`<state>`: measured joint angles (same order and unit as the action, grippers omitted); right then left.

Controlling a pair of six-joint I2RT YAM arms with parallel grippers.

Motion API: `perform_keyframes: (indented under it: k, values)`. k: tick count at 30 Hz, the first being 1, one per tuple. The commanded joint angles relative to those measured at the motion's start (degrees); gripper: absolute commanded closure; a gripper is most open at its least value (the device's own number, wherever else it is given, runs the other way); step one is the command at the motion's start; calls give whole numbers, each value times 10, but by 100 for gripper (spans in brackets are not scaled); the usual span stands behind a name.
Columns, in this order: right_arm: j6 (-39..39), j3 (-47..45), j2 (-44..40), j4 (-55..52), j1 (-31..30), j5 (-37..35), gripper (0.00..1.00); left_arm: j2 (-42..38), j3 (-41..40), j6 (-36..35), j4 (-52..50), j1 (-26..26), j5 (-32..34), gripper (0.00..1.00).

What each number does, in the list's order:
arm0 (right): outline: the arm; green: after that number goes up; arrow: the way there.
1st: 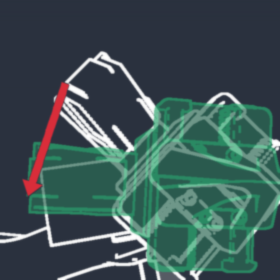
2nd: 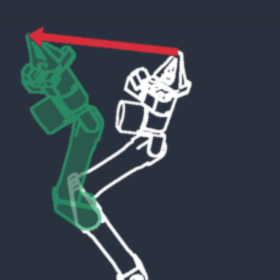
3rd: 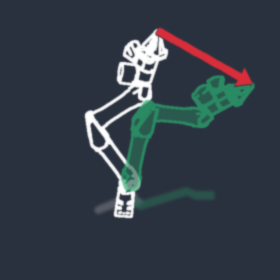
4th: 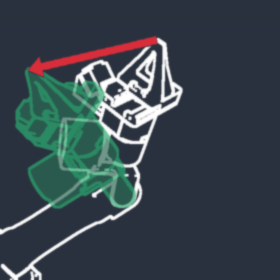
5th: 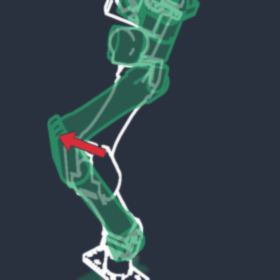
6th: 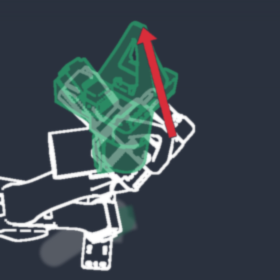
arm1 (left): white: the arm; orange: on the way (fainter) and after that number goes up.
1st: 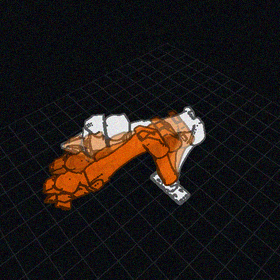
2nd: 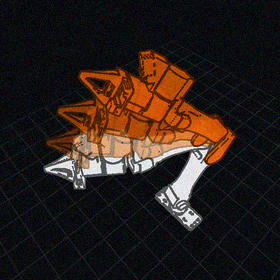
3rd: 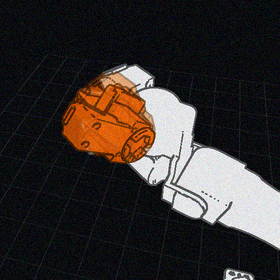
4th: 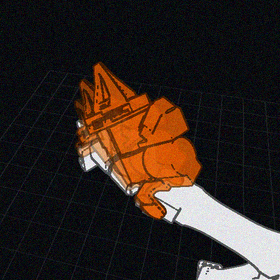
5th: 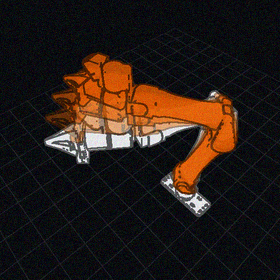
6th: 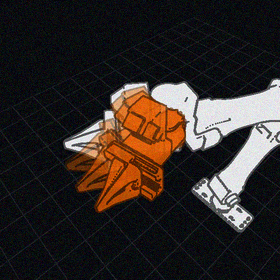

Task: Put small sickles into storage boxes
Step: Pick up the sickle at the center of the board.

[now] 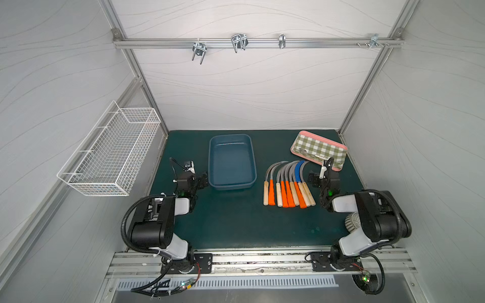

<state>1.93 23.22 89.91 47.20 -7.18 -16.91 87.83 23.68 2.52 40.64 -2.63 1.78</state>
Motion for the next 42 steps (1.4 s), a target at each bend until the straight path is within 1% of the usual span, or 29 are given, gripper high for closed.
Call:
perform_keyframes:
  k: [1, 18, 23, 27, 30, 31, 34, 39, 42]
  values:
    - [-3, 6, 5, 21, -5, -5, 1, 5, 20, -11, 33, 3, 1, 1]
    - [0, 8, 5, 16, 0, 0, 1, 7, 22, -11, 32, 3, 2, 1]
    - [7, 7, -4, 4, -1, -2, 1, 1, 17, -14, 47, 4, 1, 1]
    - [-11, 16, -15, -17, -12, 6, 1, -36, 85, -10, -107, 4, 11, 1]
    - [-21, 11, -21, -8, -19, 1, 1, -46, 119, -5, -175, 3, 21, 1]
    - [-25, 20, -31, -31, -26, -19, 1, -50, 124, -3, -189, 3, 26, 1]
    - [-36, 81, -54, -164, -35, -25, 1, -62, 134, 2, -205, 3, 33, 1]
    - [-53, 144, -67, -264, -61, -59, 1, -83, 161, 30, -251, 6, 17, 1]
    - [-35, 216, -69, -398, -73, -60, 1, -97, 197, 41, -313, 20, 15, 1]
